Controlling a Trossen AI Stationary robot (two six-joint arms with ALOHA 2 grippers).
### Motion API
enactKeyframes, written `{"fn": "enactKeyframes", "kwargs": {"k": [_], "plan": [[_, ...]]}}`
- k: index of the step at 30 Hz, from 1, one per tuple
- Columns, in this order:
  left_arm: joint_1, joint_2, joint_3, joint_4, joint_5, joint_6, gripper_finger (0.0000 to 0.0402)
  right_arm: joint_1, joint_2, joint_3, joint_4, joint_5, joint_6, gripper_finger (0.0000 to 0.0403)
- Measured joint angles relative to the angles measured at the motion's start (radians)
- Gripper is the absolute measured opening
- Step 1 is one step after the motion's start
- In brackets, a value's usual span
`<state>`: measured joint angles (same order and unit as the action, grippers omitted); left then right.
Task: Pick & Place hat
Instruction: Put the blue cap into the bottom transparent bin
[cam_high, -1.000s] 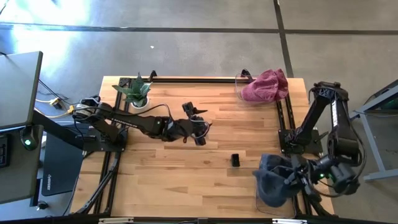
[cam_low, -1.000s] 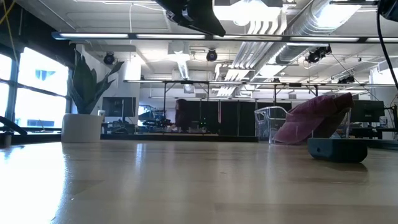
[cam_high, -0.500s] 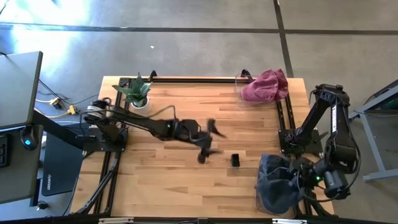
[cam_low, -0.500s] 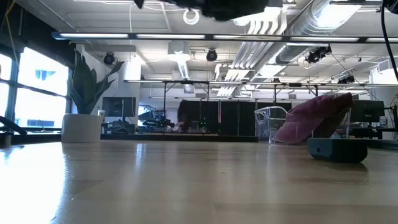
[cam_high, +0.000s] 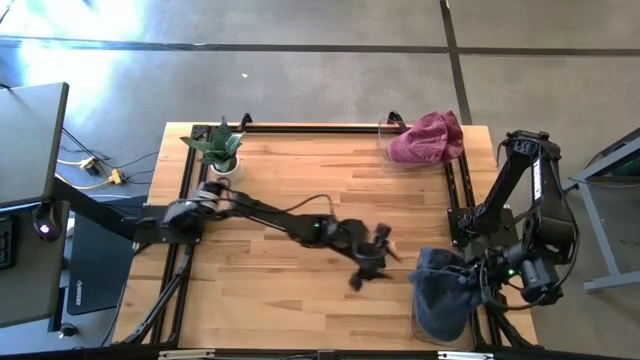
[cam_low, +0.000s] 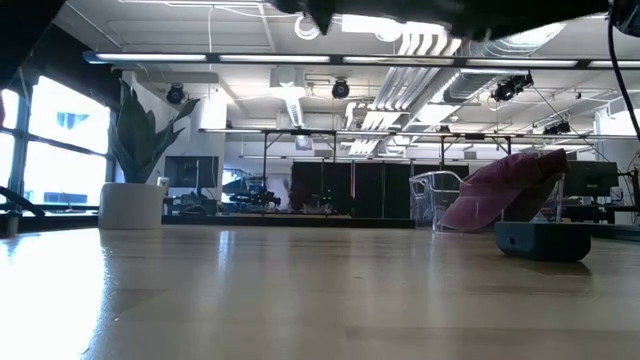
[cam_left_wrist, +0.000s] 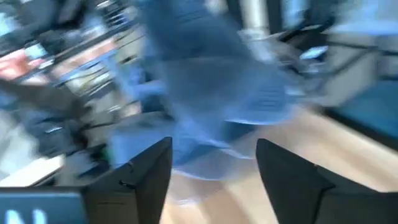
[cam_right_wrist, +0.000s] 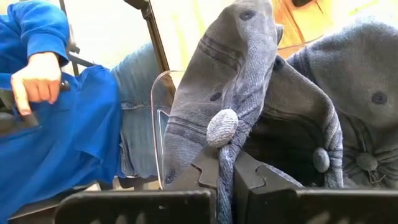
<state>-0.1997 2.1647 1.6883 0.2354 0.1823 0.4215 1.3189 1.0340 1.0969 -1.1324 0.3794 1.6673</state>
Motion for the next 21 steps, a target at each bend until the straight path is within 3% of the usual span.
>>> {"fn": "enactKeyframes", "kwargs": {"k": [3, 10, 21], "plan": [[0.012, 0.083, 0.16, -0.1, -0.076, -0.019, 0.0193, 0.006, 0.0, 0.0, 0.0, 0.003, -0.005, 0.0], [0.008, 0.239, 0.421, -0.246, -0.103, -0.054, 0.0109, 0.006, 0.0, 0.0, 0.0, 0.003, -0.026, 0.0], [0.038, 0.264, 0.478, -0.126, -0.052, -0.098, 0.0035, -0.012, 0.001, 0.0, 0.093, 0.023, -0.026, 0.0001]]}}
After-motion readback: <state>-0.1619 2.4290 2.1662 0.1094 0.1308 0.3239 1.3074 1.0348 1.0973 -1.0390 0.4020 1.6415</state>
